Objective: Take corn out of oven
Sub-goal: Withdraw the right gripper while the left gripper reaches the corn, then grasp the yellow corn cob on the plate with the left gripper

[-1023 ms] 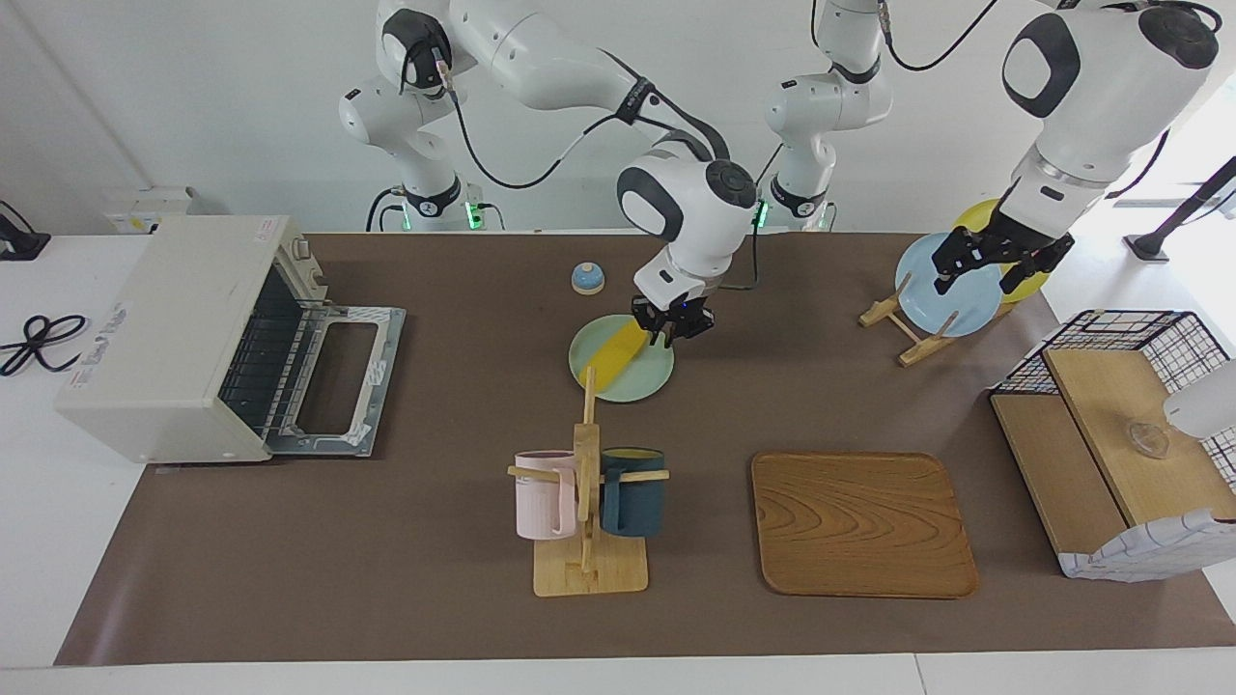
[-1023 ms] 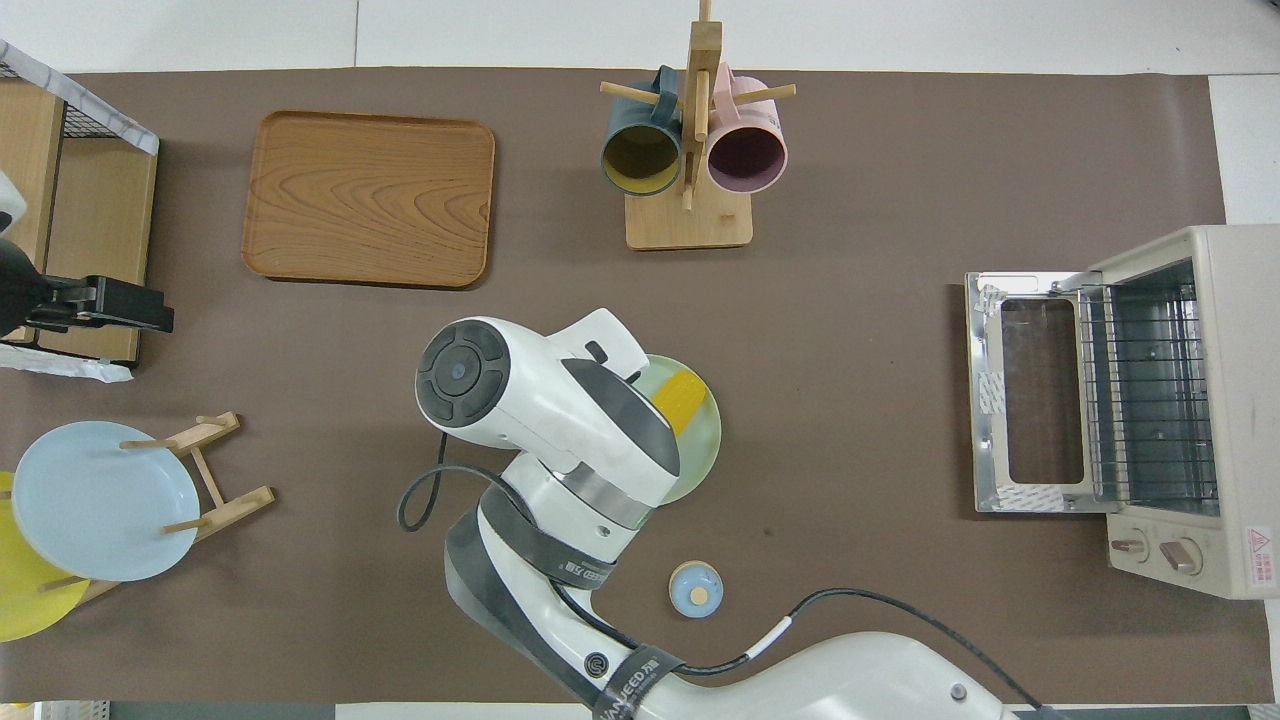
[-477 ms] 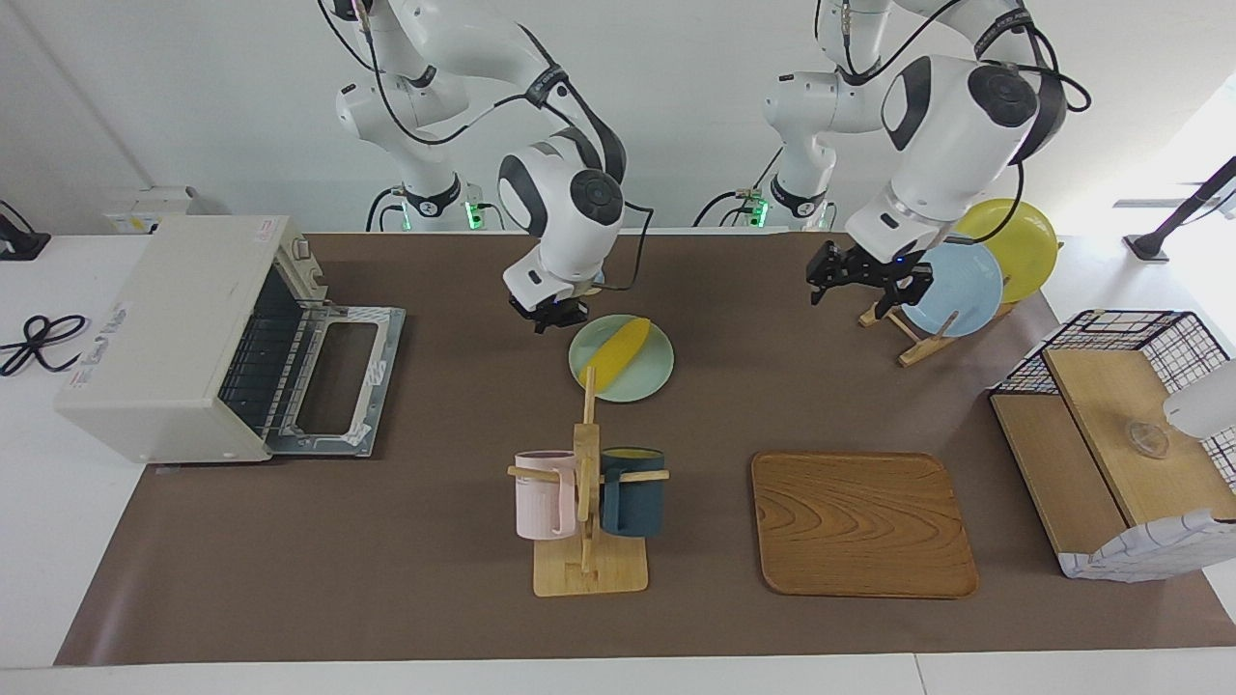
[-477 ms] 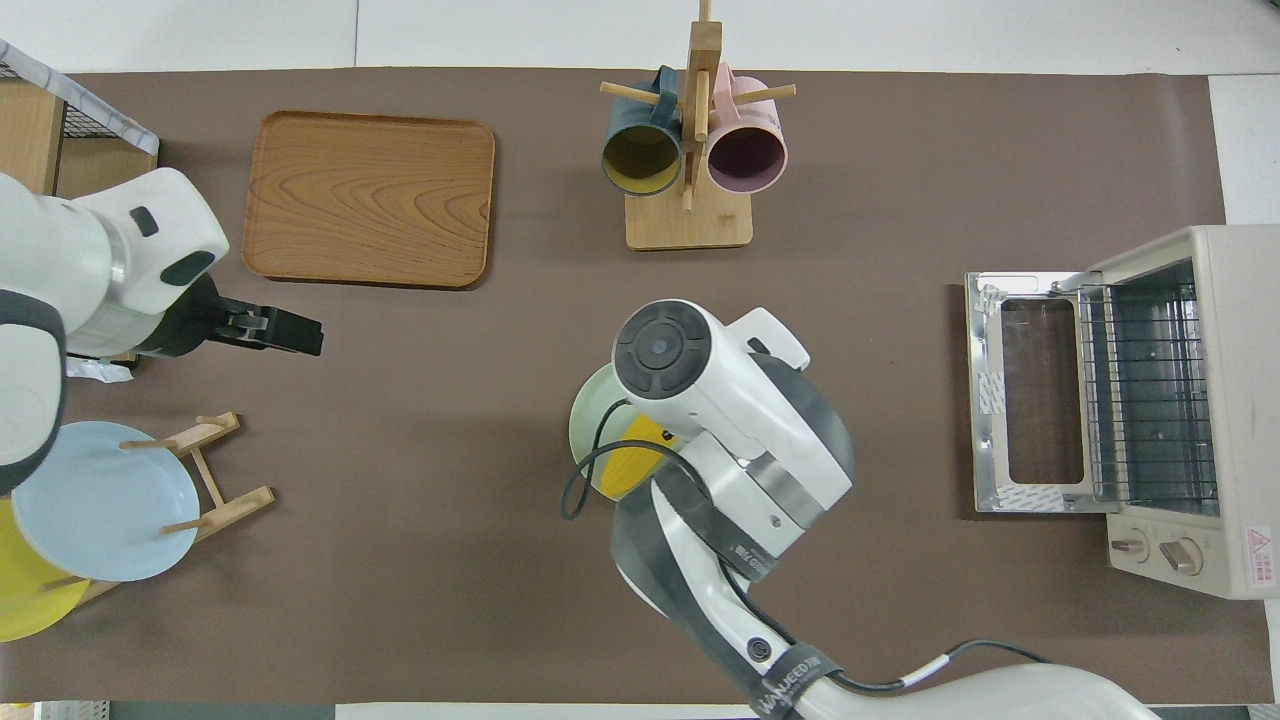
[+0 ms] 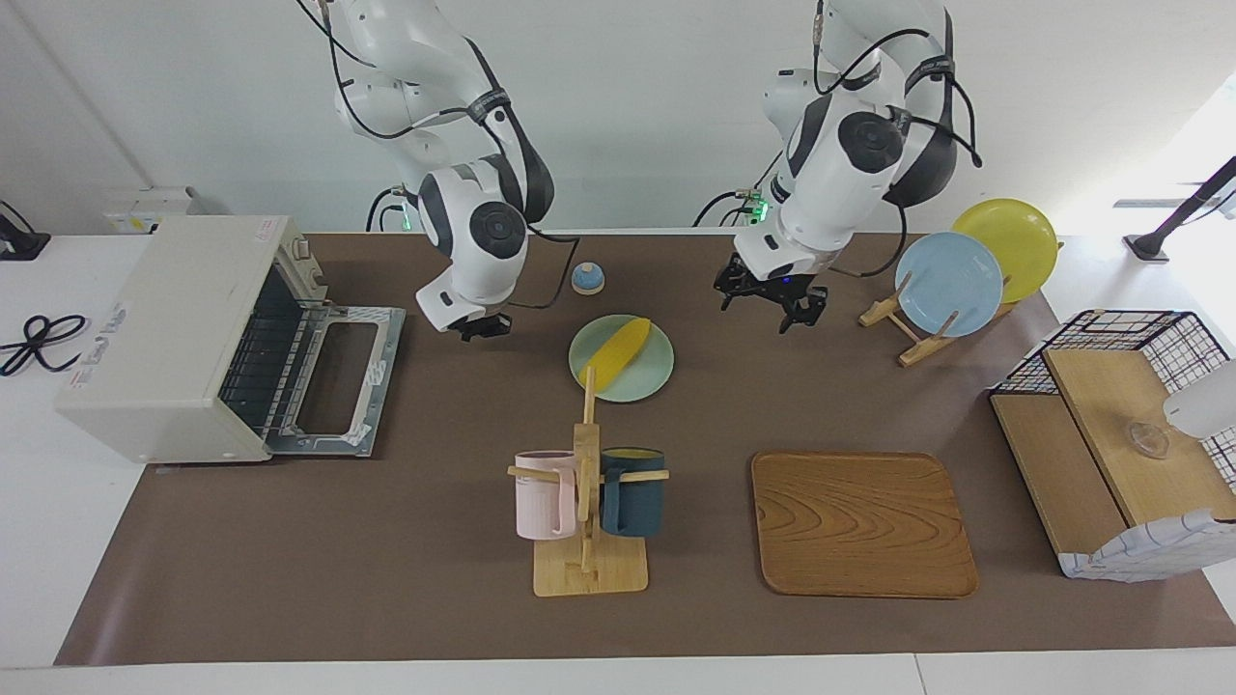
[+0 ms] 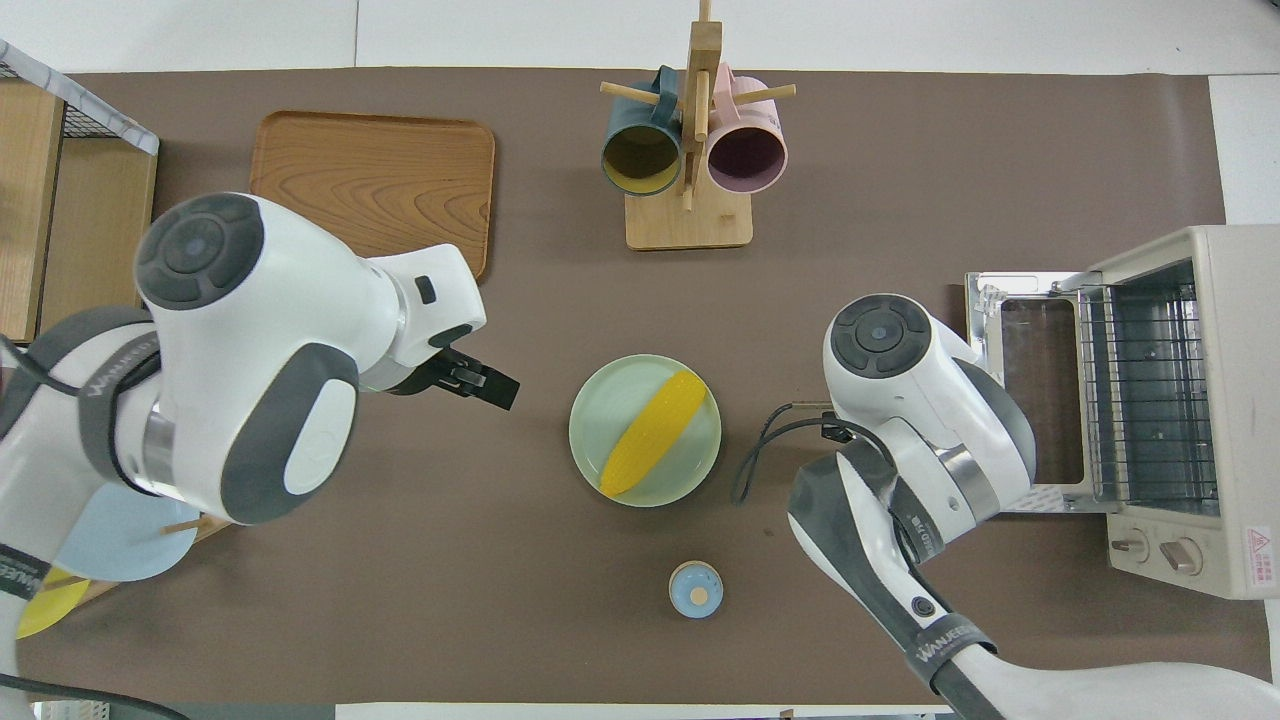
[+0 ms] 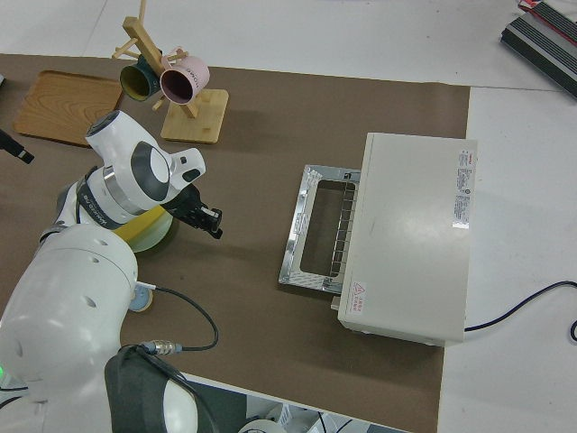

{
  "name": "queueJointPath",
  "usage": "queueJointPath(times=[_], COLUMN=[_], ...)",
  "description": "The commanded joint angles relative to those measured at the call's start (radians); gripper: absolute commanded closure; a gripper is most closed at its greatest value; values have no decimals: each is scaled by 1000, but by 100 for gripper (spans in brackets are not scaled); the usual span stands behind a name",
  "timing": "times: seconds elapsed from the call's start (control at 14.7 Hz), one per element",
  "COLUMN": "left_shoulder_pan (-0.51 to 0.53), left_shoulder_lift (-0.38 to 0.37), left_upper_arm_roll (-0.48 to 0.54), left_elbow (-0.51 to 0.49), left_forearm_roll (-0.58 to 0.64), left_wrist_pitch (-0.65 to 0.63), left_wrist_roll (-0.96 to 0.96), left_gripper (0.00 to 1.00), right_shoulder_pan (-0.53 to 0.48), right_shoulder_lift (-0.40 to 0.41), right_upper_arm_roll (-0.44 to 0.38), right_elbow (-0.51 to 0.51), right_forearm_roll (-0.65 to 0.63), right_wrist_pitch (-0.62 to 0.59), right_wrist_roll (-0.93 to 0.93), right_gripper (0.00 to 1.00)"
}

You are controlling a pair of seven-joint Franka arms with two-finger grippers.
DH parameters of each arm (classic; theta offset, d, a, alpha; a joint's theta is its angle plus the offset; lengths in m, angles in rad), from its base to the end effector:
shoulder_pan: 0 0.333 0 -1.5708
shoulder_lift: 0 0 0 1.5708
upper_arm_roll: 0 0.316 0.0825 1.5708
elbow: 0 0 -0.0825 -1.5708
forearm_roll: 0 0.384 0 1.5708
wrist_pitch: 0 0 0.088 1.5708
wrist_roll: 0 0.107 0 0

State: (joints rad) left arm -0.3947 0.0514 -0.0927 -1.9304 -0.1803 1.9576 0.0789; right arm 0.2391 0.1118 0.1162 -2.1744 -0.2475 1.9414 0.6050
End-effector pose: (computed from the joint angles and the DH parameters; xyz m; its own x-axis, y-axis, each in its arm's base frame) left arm 0.4979 -0.2765 0.4586 0.8787 -0.4771 -0.0165 -0.4677 -0.8672 0.1709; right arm 0.4833 0.1614 0.3195 0.9715 -0.1480 -0.1852 -0.0785 -0.9379 0.3378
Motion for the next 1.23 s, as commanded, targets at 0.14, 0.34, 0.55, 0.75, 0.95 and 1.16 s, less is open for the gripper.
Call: queueJointPath(times=[0.14,0.34,0.55,0.75,0.95,1.16], left_shoulder_pan=[-145,-252,-299,-331,-323,-331], left_shoulder_lift=[45,105,172,257,278,312], left_upper_arm_roll=[18,19,22,24,24,25], left_elbow=[-56,-70,-61,-9,33,28], left_forearm_roll=[-48,-93,-76,8,12,15], left_wrist_pitch=[136,240,319,325,317,349], left_wrist_roll=[12,-31,-68,-73,-73,-77], left_gripper=[0,0,0,0,0,0], right_shoulder_pan=[-63,-78,-107,-138,-152,-150], right_shoulder_lift=[-69,-78,-89,-89,-90,-89], right_upper_arm_roll=[11,11,13,13,11,11], right_elbow=[-159,-180,-206,-228,-249,-249], right_forearm_roll=[-64,-130,-177,-180,-180,-194], right_wrist_pitch=[131,128,140,175,211,206], right_wrist_roll=[-66,-71,-73,-102,-105,-105], right_gripper=[100,100,100,100,100,100])
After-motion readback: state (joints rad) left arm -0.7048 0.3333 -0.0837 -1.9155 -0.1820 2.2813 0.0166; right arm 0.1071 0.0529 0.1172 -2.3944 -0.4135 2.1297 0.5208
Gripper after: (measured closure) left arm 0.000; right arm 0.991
